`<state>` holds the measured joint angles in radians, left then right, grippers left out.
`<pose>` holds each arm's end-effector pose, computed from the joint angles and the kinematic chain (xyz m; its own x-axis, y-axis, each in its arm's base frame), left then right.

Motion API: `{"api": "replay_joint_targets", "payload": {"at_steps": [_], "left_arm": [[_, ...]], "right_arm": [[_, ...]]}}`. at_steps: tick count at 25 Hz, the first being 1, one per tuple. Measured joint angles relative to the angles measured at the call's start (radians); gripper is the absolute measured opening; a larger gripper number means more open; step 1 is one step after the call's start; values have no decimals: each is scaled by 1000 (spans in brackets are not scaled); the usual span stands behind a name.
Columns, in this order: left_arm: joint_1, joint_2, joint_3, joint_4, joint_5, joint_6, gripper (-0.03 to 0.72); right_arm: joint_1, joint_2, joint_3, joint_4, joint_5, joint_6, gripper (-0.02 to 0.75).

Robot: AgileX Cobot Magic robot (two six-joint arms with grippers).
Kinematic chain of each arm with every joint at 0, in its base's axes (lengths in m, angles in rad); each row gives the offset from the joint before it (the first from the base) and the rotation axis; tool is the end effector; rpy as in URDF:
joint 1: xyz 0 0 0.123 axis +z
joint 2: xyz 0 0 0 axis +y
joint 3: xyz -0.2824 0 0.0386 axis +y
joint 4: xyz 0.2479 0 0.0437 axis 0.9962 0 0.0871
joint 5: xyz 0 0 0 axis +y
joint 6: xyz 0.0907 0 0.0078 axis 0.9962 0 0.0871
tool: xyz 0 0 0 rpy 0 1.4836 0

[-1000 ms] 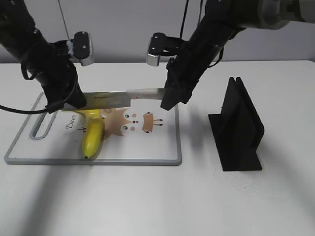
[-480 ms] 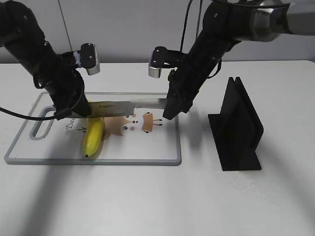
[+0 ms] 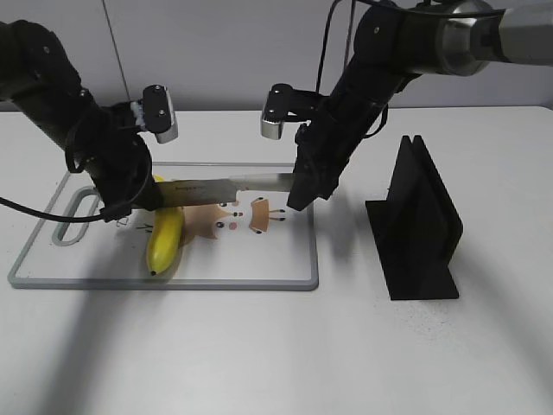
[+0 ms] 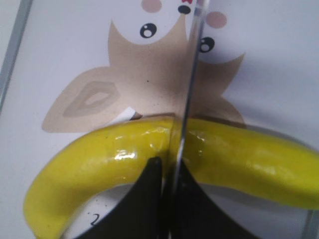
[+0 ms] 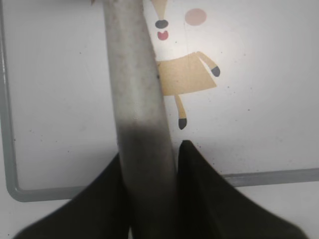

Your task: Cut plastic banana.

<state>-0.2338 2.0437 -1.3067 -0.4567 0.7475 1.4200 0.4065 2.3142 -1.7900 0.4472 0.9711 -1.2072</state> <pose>0.3783 -0.1182 0.1379 -0.1996 0.9097 -0.3641 0.9699 0.2363 0.0588 0.4223 0.2172 0.1354 -0.1729 -0.8974 -0.4059 -0.9842 0.1738 0.0349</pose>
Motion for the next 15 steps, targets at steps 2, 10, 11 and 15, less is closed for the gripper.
{"api": "replay_joint_targets", "payload": {"at_steps": [2,10,11,15], "left_arm": [[0,0,0,0,-1,0,12],[0,0,1,0,-3,0,12],[0,0,1,0,-3,0,12],[-1,8,7,-1,-12,0,12]], "right_arm": [[0,0,0,0,0,0,226],[0,0,0,1,-2,0,228],[0,0,0,1,-2,0,228],[0,8,0,3,-5,1,233]]}}
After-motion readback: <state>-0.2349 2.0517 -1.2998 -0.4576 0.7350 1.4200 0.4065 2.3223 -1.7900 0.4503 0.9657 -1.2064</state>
